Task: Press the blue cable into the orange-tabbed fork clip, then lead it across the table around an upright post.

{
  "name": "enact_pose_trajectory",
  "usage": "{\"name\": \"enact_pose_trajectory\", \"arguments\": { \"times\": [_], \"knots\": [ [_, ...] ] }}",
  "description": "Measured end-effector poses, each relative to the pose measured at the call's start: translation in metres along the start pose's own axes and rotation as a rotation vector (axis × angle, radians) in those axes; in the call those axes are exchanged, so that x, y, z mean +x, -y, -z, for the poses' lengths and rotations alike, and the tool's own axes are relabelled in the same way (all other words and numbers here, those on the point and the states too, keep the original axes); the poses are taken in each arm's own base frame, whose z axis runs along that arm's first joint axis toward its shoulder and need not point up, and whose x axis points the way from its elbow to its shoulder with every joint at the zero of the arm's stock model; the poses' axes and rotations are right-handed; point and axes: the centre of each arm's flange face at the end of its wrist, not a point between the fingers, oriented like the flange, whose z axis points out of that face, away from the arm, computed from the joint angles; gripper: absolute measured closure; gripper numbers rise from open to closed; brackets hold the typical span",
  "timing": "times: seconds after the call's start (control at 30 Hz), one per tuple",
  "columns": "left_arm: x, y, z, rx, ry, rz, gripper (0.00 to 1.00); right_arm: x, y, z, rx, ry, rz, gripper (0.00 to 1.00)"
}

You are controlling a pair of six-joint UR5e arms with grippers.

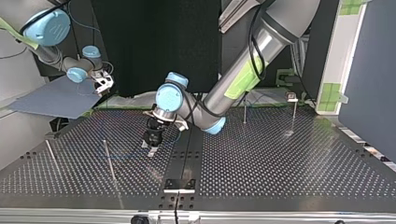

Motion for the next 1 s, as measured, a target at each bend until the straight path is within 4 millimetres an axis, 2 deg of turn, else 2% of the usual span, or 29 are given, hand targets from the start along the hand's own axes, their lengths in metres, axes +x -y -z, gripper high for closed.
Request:
{"name": "enact_pose_trajectory", "arguments": {
  "times": [0.53,0.6,1.0],
  "knots": [
    [0.019,0.006,0.019,-0.053,-0.127,-0.007,0.02,-0.002,-0.004,0.0,-0.006,0.009,-0.002,0.97],
    [0.02,0.006,0.022,-0.068,-0.144,-0.014,0.0,-0.002,-0.004,0.0,-0.007,0.01,-0.002,0.97],
    [0.02,-0.003,0.037,-0.167,-0.222,-0.099,0.0,-0.001,-0.006,0.0,-0.011,0.011,-0.003,0.97]
  ]
}}
